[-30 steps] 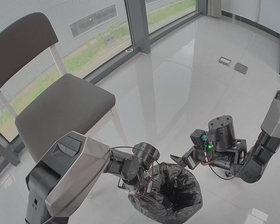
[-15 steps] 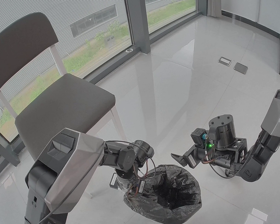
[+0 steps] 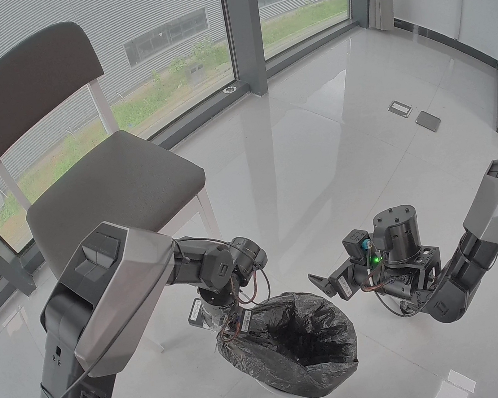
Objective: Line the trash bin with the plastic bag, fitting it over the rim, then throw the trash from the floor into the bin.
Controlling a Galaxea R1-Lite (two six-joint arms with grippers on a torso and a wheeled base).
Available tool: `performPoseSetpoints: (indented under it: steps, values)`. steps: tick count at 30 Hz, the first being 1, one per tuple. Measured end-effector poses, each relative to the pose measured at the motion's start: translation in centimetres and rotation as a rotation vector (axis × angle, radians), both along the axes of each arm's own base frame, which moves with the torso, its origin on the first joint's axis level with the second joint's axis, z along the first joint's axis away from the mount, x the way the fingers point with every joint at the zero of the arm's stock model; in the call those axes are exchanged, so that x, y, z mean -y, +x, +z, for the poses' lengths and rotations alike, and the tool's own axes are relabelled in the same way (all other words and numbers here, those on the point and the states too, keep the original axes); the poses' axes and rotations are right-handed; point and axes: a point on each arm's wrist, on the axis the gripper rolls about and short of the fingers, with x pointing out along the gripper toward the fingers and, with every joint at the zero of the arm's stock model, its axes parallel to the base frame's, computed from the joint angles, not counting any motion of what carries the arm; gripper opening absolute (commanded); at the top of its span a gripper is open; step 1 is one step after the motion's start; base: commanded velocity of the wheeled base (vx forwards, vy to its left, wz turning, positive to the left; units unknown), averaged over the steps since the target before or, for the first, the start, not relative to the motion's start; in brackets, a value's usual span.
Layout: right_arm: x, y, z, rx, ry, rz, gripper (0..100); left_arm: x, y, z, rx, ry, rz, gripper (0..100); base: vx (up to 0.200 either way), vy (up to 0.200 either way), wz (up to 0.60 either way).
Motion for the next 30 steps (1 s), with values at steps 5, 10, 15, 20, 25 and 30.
performPoseSetpoints:
  steps: [5,10,15,20,25,30]
  values:
    - [0.3,0.1,-0.2,-0.006,-0.003,-0.007,100,0.0,-0.2,0.1,-0.006,0.001,0.013,100,0.000,0.000,0.00]
    - [0.5,0.0,-0.3,-0.013,-0.007,-0.012,100,0.1,-0.7,0.6,-0.013,0.005,0.001,100,0.000,0.000,0.00]
    - [0.6,0.0,-0.4,-0.015,-0.009,-0.015,100,1.1,-2.0,0.9,-0.043,0.025,-0.035,100,0.000,0.000,0.00]
    - [0.6,0.0,-0.5,-0.020,-0.012,-0.014,100,2.6,-3.4,0.6,-0.056,0.035,-0.075,100,0.000,0.000,0.00]
    - [0.8,-0.4,-0.9,-0.035,-0.024,-0.012,100,4.4,-4.5,-0.8,-0.068,0.041,-0.086,100,0.000,0.000,0.00]
    - [0.9,-0.5,-0.9,-0.038,-0.027,-0.012,100,4.8,-4.5,-1.4,-0.074,0.044,-0.086,100,0.000,0.000,0.00]
